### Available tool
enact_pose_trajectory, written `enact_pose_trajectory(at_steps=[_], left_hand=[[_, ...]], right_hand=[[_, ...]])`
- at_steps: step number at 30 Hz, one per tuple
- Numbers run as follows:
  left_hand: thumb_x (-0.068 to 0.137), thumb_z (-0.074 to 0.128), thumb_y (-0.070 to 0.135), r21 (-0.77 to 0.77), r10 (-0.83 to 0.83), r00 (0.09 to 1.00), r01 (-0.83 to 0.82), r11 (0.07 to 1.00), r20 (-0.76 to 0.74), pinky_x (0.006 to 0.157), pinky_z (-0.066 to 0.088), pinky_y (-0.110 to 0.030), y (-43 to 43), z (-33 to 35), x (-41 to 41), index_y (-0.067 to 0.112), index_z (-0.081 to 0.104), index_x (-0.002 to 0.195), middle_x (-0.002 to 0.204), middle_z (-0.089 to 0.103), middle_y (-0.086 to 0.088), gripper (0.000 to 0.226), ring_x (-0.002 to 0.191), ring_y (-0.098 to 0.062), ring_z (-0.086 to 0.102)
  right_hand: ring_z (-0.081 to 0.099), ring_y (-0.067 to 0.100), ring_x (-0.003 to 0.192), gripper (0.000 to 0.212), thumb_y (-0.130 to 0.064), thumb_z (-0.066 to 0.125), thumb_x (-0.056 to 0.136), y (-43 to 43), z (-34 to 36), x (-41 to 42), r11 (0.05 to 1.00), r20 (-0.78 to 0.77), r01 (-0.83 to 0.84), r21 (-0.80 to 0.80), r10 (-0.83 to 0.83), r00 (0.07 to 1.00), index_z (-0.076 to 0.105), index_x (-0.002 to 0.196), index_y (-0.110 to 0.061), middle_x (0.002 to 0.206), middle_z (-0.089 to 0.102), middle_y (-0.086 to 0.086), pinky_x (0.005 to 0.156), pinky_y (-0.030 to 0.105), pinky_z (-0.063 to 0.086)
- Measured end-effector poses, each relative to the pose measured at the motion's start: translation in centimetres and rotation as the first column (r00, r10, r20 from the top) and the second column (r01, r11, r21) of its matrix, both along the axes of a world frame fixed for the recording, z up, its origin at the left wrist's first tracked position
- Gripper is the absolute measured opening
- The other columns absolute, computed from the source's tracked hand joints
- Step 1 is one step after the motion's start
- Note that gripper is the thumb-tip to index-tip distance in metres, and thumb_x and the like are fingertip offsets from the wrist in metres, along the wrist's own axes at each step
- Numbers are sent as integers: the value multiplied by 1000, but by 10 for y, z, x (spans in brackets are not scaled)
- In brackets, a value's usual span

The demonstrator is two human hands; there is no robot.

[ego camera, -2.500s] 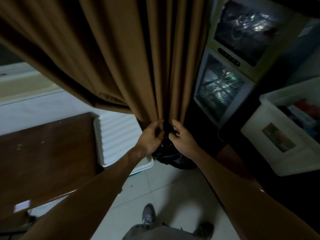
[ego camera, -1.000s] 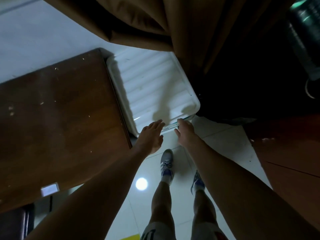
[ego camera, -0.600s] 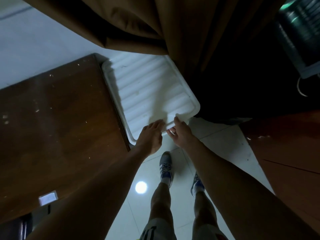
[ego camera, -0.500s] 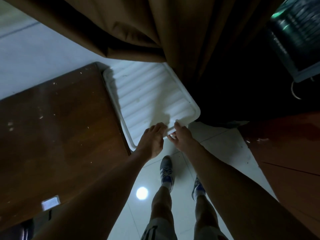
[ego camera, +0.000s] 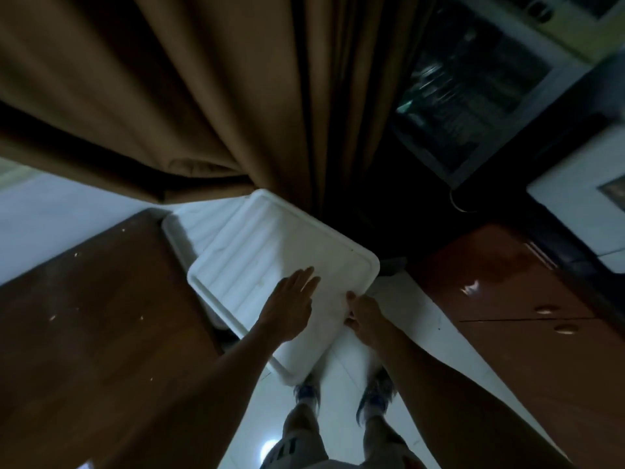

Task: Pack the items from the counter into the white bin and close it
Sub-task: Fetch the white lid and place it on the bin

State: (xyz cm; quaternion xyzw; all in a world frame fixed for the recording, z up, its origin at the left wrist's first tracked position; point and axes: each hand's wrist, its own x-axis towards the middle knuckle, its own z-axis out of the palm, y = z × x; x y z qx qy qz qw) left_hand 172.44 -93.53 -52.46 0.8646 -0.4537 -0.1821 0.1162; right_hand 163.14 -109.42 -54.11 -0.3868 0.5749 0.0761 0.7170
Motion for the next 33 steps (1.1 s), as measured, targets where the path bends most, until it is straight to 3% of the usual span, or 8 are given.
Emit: enact_pose_trajectory(at_steps=[5,10,12,15,19,23,29,33], left_hand=[[99,39,27,-28,-117,990,119,992,74,118,23,-41,-55,31,-30,15,36,149,161,21,-7,52,147,-26,22],[99,36,35,-58,-233,952,249,967,199,118,21,-50,-119,66,-63,18,42,146,159,28,-7,50,148,-27,22],[100,32,37,-59,-274,937,292,955,218,119,19,-50,-145,78,-74,19,41,147,159,26,-6,51,148,-26,21],[100,27,39,-53,-296,918,320,946,263,120,15,-49,-186,95,-91,19,38,148,161,21,-5,53,149,-25,17],[101,16,43,-70,-325,898,360,930,295,122,0,-44,-235,113,-113,24,24,153,164,1,-1,56,151,-19,-3],[103,23,41,-149,-339,885,400,904,319,122,-3,-41,-278,137,-129,21,24,154,164,1,-2,54,151,-17,-2],[102,21,43,-175,-350,845,447,877,403,122,-6,-42,-343,180,-151,21,21,154,164,-1,0,56,150,-14,-8],[102,25,43,-208,-351,814,484,850,462,122,-3,-43,-375,203,-166,21,26,153,164,4,-1,56,150,-14,-4]], right_hand=[[60,41,111,30,-29,48,102,-51,44,-47,987,-18,60,-151,-63,998,56,113,-2,122,61,23,95,57,50],[62,30,91,35,-32,46,102,-109,91,-96,961,58,137,-239,-127,990,56,124,-6,109,63,15,69,36,52],[63,28,88,35,-30,46,102,-133,108,-117,944,70,158,-291,-143,987,55,125,-6,108,63,13,68,36,53],[65,33,97,40,-31,49,100,-171,133,-155,920,85,151,-361,-129,988,55,129,-4,113,65,17,81,46,56],[64,22,79,39,-32,51,99,-214,159,-200,878,90,173,-447,-148,985,60,122,-2,92,66,7,60,30,52],[64,31,99,38,-39,49,98,-250,184,-222,889,136,210,-408,-168,976,57,126,-13,113,65,11,88,48,53],[64,23,86,36,-35,53,98,-303,223,-251,844,208,271,-463,-194,959,59,123,-10,98,66,4,65,33,50],[63,26,91,38,-34,54,97,-333,247,-270,820,235,316,-477,-228,945,57,126,-10,104,65,8,82,42,51]])
